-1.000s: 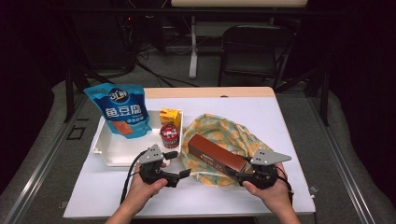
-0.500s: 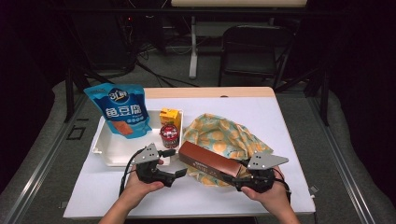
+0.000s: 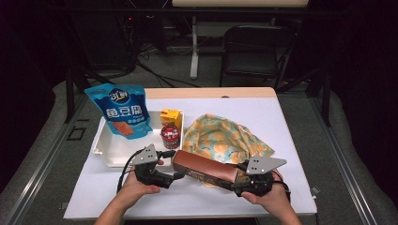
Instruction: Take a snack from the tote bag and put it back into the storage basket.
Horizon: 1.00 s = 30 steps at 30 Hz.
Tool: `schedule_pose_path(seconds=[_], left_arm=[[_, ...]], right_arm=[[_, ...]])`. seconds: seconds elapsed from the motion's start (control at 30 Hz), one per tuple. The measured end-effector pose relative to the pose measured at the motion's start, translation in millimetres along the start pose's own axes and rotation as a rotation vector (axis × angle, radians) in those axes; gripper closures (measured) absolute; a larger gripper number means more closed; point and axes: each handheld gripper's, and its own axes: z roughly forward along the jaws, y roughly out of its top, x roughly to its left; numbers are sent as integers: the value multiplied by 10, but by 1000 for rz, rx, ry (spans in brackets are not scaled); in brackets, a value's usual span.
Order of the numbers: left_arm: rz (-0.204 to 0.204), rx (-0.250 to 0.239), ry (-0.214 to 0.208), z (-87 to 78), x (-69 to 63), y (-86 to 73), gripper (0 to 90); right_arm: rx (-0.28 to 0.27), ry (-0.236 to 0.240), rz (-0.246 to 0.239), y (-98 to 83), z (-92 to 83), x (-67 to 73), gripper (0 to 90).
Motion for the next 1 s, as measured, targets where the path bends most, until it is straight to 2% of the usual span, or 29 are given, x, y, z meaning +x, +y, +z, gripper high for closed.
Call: schedule_pose_path(seconds=[0.17, 0.4, 0.5, 0.57, 0.67, 0.83, 0.93, 0.97, 1.0], left_arm=[[23, -19, -28, 12, -10, -7, 153], [18, -39, -79, 17, -22, -36, 143], [26, -46, -84, 25, -34, -43, 143], [32, -43, -105, 39, -46, -49, 153], [47, -31, -102, 64, -65, -65, 157], [75, -31, -104, 37, -76, -76, 212], [78, -46, -118, 0, -81, -87, 266], [77, -50, -141, -20, -81, -88, 298], [76, -54, -188, -34, -81, -86, 347]], right_arm=[[0, 23, -8, -3, 15, 10, 442], [-4, 52, -23, -2, 28, 10, 442], [-1, 62, -28, 0, 36, 11, 443], [3, 69, -27, -4, 43, 6, 443], [6, 82, -29, -10, 52, 3, 442], [-17, 95, -33, -35, 30, -25, 439], [-35, 119, -14, -65, 23, -68, 428], [-39, 118, -5, -69, 19, -77, 403], [-47, 97, 8, -74, 11, -91, 360]])
